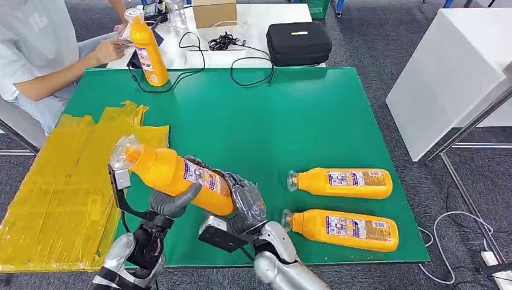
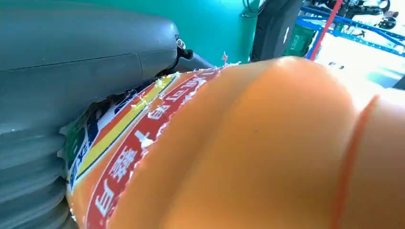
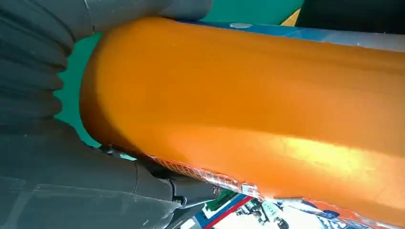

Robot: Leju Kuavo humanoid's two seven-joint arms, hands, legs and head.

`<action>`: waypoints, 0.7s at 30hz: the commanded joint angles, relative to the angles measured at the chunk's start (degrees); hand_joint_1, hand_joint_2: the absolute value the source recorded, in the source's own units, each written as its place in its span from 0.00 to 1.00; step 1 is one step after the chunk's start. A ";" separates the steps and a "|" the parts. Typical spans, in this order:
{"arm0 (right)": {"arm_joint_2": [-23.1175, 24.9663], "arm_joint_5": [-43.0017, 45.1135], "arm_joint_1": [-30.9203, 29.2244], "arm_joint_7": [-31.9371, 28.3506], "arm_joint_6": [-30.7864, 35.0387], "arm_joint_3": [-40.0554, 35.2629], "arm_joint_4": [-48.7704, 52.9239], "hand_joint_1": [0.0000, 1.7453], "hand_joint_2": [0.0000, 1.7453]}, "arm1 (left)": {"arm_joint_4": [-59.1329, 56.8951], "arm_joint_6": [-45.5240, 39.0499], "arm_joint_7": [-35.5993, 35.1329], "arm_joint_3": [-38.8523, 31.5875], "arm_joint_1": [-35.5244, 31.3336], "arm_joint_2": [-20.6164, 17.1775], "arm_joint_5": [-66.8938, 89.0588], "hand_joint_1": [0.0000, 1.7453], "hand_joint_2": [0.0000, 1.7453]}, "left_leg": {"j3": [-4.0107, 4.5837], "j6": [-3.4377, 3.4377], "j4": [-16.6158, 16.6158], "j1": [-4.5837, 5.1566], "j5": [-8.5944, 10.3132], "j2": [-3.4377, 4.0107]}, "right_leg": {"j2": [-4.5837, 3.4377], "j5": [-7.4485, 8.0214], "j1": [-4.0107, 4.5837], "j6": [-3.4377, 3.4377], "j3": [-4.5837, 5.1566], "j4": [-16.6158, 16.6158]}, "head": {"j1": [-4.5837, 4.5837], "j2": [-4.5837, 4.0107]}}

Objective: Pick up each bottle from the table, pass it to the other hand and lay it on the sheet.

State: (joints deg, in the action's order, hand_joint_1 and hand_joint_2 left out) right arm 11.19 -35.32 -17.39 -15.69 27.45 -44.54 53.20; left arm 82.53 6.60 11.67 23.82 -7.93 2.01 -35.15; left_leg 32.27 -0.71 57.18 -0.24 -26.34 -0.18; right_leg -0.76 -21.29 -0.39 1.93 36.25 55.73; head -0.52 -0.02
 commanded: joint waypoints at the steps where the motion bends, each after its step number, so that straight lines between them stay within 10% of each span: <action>1: -1.36 -0.78 1.50 -0.26 -0.92 -3.84 -2.53 1.00 1.00 | -0.46 -0.26 0.18 -0.84 -4.38 1.93 -0.27 1.00 1.00 | -0.10 0.02 -0.01 -0.04 -0.02 -0.20 | 0.25 -0.08 0.05 -0.02 -0.18 -0.03 | 0.00 0.00; 9: -1.58 -0.30 2.42 -0.49 0.85 -1.93 -0.52 1.00 1.00 | -0.53 -1.59 0.73 -0.88 -4.37 2.11 0.86 1.00 1.00 | -0.14 0.01 -0.01 -0.05 -0.04 -0.27 | 0.33 -0.12 0.06 -0.02 -0.25 -0.04 | 0.00 0.00; 10: -1.72 1.33 3.30 -1.53 1.42 -0.61 1.54 0.81 1.00 | -0.25 -2.68 1.31 -1.01 -4.35 2.15 1.89 1.00 1.00 | -0.07 0.01 -0.01 -0.04 -0.01 -0.22 | 0.26 -0.07 0.04 -0.01 -0.16 -0.03 | 0.00 0.00; 11: -1.85 4.11 4.18 -2.57 0.77 0.88 3.79 0.00 1.00 | 0.00 -3.24 1.60 -1.12 -4.33 2.04 2.41 1.00 1.00 | -0.19 0.02 0.01 -0.07 -0.07 -0.32 | 0.39 -0.16 0.08 -0.03 -0.31 -0.02 | 0.00 0.00; 13: -2.99 8.05 6.06 -4.01 0.70 3.47 10.11 0.00 1.00 | 0.40 -6.22 3.45 -1.42 -4.50 1.17 6.36 1.00 1.00 | -0.04 0.01 0.00 -0.03 0.00 -0.24 | 0.28 -0.08 0.04 -0.02 -0.13 -0.02 | 0.00 0.00; 14: -4.04 8.76 8.25 -3.56 1.14 5.61 15.97 0.00 0.00 | 0.65 -10.56 5.63 -2.17 -4.67 0.85 11.49 1.00 1.00 | -0.13 0.03 0.04 -0.06 -0.06 -0.35 | 0.42 -0.17 0.07 -0.03 -0.26 0.01 | 0.00 0.00; 17: -7.83 10.68 13.56 -3.01 2.55 12.24 31.21 0.00 0.00 | -0.29 -28.59 9.98 -3.68 -6.94 -0.52 33.51 1.00 1.00 | -0.05 0.02 0.08 -0.04 -0.07 -0.36 | 0.43 -0.18 0.05 -0.03 -0.20 0.07 | -0.02 0.00; 18: -8.84 10.85 14.75 -2.85 1.93 14.16 34.59 0.00 1.00 | -0.93 -30.82 9.75 -4.46 -7.54 -0.87 37.53 1.00 1.00 | 0.08 0.01 0.08 -0.02 -0.02 -0.44 | 0.49 -0.15 0.03 -0.02 -0.10 0.07 | 0.00 0.00; 21: -9.77 10.70 17.81 -2.97 -1.35 19.69 40.88 0.00 1.00 | -3.95 -32.03 6.81 -7.59 -8.95 -2.00 47.57 1.00 1.00 | 0.00 0.01 0.00 0.03 0.00 -0.28 | 0.32 -0.09 -0.02 -0.01 -0.12 0.02 | -0.02 0.00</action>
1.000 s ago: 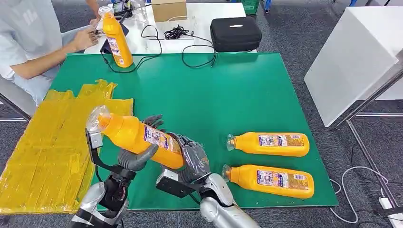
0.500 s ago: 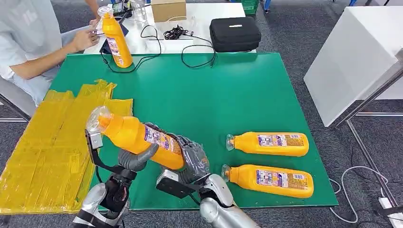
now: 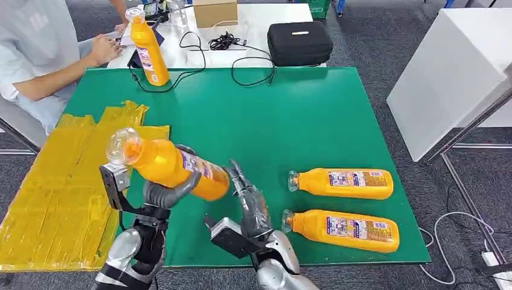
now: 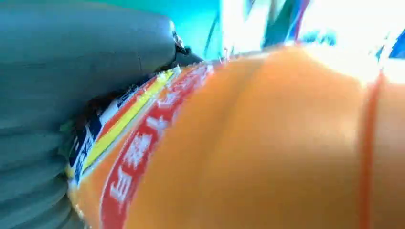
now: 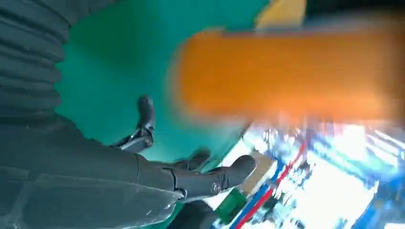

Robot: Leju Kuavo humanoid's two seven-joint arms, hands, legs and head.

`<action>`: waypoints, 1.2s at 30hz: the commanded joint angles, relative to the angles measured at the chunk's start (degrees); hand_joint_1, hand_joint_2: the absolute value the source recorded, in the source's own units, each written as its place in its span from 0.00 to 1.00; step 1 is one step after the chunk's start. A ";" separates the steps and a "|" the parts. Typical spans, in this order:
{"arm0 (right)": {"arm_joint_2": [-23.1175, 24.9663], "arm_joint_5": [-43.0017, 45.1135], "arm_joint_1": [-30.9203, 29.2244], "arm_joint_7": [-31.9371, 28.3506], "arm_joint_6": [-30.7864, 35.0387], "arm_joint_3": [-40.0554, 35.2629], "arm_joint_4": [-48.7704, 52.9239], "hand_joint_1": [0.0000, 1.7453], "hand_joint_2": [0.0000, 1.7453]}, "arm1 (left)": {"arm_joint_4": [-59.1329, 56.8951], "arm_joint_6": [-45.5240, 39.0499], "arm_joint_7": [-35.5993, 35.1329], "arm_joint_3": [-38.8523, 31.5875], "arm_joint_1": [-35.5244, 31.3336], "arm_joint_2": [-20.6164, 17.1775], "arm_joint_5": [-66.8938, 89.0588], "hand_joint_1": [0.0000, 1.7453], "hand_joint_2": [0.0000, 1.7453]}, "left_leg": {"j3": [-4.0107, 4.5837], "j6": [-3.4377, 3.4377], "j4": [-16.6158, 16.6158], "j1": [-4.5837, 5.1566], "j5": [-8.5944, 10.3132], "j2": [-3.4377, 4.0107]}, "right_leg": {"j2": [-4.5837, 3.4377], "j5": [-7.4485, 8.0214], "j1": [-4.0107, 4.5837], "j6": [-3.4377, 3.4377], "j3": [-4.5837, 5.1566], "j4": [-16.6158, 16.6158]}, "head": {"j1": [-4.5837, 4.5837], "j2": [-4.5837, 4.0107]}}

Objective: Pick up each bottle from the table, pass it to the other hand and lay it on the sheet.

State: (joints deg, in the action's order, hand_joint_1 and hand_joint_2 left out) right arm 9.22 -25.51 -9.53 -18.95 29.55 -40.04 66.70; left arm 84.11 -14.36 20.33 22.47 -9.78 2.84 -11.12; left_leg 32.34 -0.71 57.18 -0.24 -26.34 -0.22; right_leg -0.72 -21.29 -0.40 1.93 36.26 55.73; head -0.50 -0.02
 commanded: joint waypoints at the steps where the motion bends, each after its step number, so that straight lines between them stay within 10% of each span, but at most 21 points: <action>1: -7.78 0.15 10.98 -0.09 -3.85 16.69 28.80 0.00 1.00 | -6.48 -11.00 -2.48 -7.79 -7.32 -2.81 26.06 1.00 1.00 | -0.04 0.01 0.01 0.00 -0.01 -0.23 | 0.26 -0.06 0.00 -0.01 -0.11 0.01 | -0.04 0.00; 6: -6.99 0.57 13.63 -0.96 -3.78 21.12 32.14 0.00 1.00 | -9.91 -14.41 -4.53 -11.15 -8.26 -3.56 39.93 1.00 1.00 | -0.18 0.01 -0.03 0.01 -0.05 -0.14 | 0.22 -0.08 -0.02 -0.02 -0.21 0.00 | -0.02 0.00; 13: -7.91 2.30 11.28 -3.07 -4.81 21.29 35.08 0.00 1.00 | -35.79 -17.64 -26.80 -5.82 -20.44 -13.74 101.12 1.00 1.00 | -0.15 0.03 -0.05 0.02 0.01 -0.05 | 0.15 -0.01 -0.02 -0.03 -0.15 0.00 | -0.04 0.00; 19: -8.39 1.39 9.41 -3.21 -5.05 20.36 34.02 0.00 1.00 | -61.92 -5.76 -31.15 9.41 -34.47 -16.09 101.12 1.00 1.00 | -0.27 0.13 -0.02 -0.04 0.11 -0.23 | 0.36 -0.02 0.06 -0.07 -0.29 0.00 | -0.07 0.00; 32: -8.81 0.59 9.01 -2.93 -4.04 19.96 33.89 0.00 1.00 | -67.93 6.07 -28.68 1.77 -35.13 -13.74 95.14 1.00 1.00 | -0.40 0.06 0.00 -0.06 -0.02 0.06 | 0.07 -0.09 0.05 -0.03 -0.43 0.03 | -0.02 0.00; 33: -8.79 0.30 8.92 -2.78 -3.94 19.86 33.72 0.00 1.00 | -67.94 6.06 -28.94 0.77 -34.67 -13.39 94.56 0.00 1.00 | -0.40 0.06 -0.02 -0.04 0.00 0.12 | 0.01 -0.05 0.02 -0.03 -0.40 0.02 | 0.00 0.00; 36: -8.93 -0.22 8.73 -2.19 -3.89 19.86 33.01 0.00 1.00 | -67.55 3.50 -29.50 -1.64 -33.30 -12.36 92.98 0.00 1.00 | -0.39 0.09 -0.05 -0.03 0.00 0.13 | 0.00 -0.02 -0.02 -0.05 -0.37 0.00 | -0.02 0.00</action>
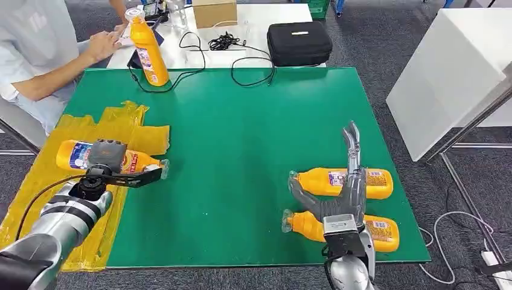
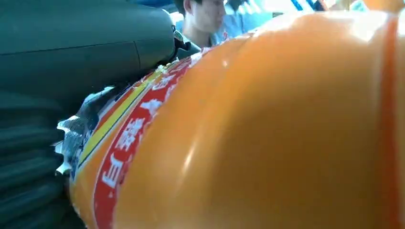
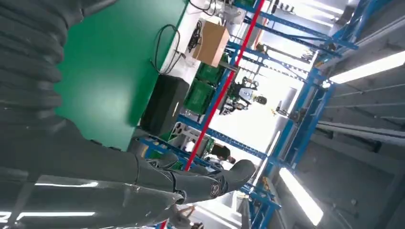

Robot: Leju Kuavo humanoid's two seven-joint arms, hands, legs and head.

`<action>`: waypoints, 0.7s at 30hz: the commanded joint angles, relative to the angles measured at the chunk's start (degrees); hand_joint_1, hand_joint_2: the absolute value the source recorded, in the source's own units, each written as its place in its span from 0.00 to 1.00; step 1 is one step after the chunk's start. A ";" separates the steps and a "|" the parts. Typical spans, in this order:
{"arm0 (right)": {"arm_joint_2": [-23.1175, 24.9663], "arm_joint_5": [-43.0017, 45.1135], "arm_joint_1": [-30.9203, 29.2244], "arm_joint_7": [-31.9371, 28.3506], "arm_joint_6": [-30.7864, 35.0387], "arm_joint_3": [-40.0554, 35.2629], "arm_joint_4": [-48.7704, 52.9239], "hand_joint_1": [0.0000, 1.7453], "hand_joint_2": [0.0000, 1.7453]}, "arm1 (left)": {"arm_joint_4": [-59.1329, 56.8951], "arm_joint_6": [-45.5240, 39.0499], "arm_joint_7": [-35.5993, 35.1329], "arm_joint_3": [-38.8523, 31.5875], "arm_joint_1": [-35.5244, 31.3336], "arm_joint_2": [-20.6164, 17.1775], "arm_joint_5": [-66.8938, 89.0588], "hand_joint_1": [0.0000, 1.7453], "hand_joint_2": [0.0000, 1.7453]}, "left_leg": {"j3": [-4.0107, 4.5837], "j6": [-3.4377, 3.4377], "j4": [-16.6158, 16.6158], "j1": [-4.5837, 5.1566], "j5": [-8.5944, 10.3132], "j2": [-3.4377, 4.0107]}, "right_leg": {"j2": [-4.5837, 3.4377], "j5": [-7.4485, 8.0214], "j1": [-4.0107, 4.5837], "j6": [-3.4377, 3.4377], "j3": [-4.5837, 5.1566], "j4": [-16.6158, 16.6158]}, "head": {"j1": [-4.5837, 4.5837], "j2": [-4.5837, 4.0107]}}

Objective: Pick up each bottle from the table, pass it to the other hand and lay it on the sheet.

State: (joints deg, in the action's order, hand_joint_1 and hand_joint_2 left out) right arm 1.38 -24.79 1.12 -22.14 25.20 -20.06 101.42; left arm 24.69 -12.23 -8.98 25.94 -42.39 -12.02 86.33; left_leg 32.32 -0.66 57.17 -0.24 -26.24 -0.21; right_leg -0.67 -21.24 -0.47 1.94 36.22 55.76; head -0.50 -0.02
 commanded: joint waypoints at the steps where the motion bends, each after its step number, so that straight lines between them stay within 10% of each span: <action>1: -1.17 -1.01 -1.83 1.06 0.50 -0.06 -1.77 0.00 1.00 | -7.54 -0.88 -0.32 -6.16 -0.27 2.69 -5.22 0.00 1.00 | -0.29 0.04 -0.06 -0.02 -0.05 0.09 | -0.02 -0.03 0.04 -0.05 -0.24 -0.05 | -0.02 0.00; 14: -1.66 -3.14 -2.48 2.08 -0.20 0.29 -3.62 0.00 1.00 | -4.71 -9.71 3.07 -13.76 -0.14 4.53 -9.21 0.00 1.00 | -0.19 0.02 -0.03 -0.04 -0.03 -0.01 | 0.05 -0.04 0.08 -0.01 -0.19 -0.04 | 0.00 0.00; 21: -4.21 -10.76 -3.38 5.35 0.26 0.44 -4.35 0.00 1.00 | 6.23 -26.59 18.76 -23.92 5.95 8.32 -23.95 0.00 1.00 | -0.18 0.00 -0.05 0.00 -0.01 -0.06 | 0.09 -0.04 0.03 0.00 -0.21 -0.07 | -0.02 0.00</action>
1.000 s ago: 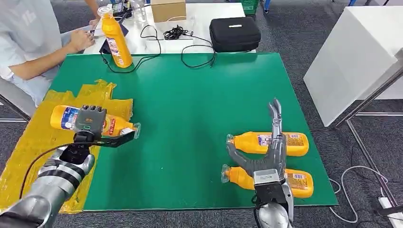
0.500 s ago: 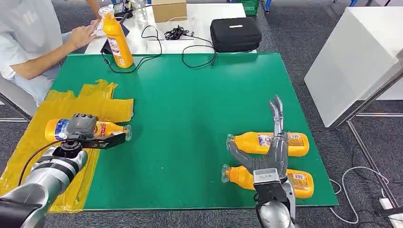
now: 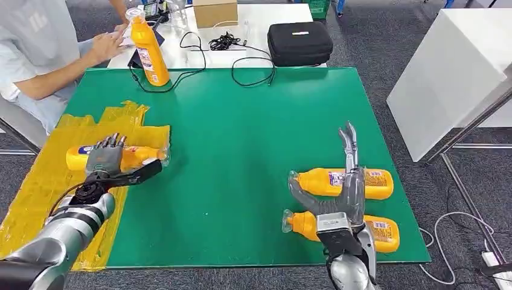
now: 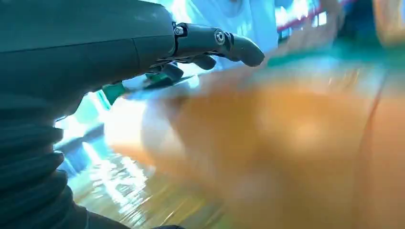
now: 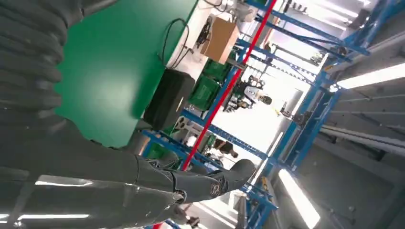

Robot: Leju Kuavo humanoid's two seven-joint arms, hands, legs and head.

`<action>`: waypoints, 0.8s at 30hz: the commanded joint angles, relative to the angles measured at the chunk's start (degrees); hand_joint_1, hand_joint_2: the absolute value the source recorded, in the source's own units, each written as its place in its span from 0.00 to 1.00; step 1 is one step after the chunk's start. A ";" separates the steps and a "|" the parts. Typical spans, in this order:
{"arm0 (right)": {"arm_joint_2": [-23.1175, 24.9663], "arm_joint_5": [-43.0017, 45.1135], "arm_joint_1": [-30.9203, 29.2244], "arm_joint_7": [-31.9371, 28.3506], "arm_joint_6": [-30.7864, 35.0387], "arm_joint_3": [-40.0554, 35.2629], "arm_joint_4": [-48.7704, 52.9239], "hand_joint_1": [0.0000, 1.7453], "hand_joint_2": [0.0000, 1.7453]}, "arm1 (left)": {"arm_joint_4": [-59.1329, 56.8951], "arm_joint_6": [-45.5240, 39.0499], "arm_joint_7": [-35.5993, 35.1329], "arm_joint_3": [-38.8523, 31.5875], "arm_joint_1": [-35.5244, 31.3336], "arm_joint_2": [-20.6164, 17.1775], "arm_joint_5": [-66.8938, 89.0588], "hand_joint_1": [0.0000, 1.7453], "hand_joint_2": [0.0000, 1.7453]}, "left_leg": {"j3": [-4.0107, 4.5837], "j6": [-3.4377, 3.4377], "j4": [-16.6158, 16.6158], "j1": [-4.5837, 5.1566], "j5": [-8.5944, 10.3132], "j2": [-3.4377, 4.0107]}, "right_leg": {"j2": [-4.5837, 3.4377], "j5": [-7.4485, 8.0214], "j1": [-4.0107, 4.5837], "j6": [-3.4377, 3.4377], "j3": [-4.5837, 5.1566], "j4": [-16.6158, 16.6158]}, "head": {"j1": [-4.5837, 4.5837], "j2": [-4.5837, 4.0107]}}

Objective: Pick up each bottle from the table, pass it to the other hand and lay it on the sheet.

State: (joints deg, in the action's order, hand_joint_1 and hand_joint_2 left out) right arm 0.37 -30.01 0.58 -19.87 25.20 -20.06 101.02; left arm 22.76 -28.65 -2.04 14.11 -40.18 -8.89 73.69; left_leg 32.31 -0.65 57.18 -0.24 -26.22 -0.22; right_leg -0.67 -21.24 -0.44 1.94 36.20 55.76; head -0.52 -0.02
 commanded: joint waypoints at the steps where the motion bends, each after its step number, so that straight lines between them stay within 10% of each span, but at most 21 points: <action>1: -4.86 -11.22 -3.30 6.37 -0.39 0.39 -4.72 0.00 1.00 | 14.20 -10.01 17.67 -13.88 6.21 7.08 -17.97 0.00 1.00 | -0.30 -0.01 -0.08 -0.01 -0.08 -0.08 | 0.15 -0.10 0.03 -0.01 -0.35 -0.10 | 0.02 0.00; 7: -7.05 -13.89 -4.18 8.60 -2.00 0.93 -5.33 0.00 1.00 | 23.52 -7.76 18.27 -13.36 10.16 8.54 -21.90 0.00 1.00 | -0.08 -0.03 -0.01 0.07 -0.05 -0.04 | 0.08 -0.02 -0.01 0.01 -0.12 -0.07 | 0.00 0.00; 9: -9.81 -17.38 -5.20 11.47 -4.48 0.81 -5.57 0.00 1.00 | 34.44 -0.08 30.32 -16.25 14.33 11.51 -41.42 0.00 1.00 | -0.02 -0.02 -0.02 0.08 -0.03 -0.02 | 0.05 0.00 -0.03 0.00 -0.06 -0.06 | 0.02 0.00; 13: -16.98 -15.10 -8.91 14.35 -13.55 3.90 -8.35 0.00 1.00 | 56.09 13.71 30.81 -17.08 24.82 13.77 -66.91 0.00 1.00 | -0.22 -0.07 0.07 0.07 -0.19 0.04 | 0.03 -0.11 0.00 0.05 -0.26 -0.05 | -0.04 0.00; 24: -29.06 -10.84 -16.62 17.23 -30.03 2.94 -19.56 0.00 1.00 | 60.67 21.80 31.00 -13.91 29.75 15.00 -79.44 0.00 1.00 | -0.21 -0.27 0.04 0.15 -0.22 -0.06 | 0.13 -0.07 -0.14 0.04 -0.28 -0.13 | 0.07 0.00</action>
State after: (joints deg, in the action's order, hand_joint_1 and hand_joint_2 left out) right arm -21.28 -41.57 -9.35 -4.41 -0.28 -14.93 92.04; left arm 77.79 -11.36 30.05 0.28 -13.18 3.85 0.39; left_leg 32.40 -1.00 57.21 -0.05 -26.31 -0.31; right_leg -0.51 -21.25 -0.63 2.00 36.20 55.70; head -0.46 -0.02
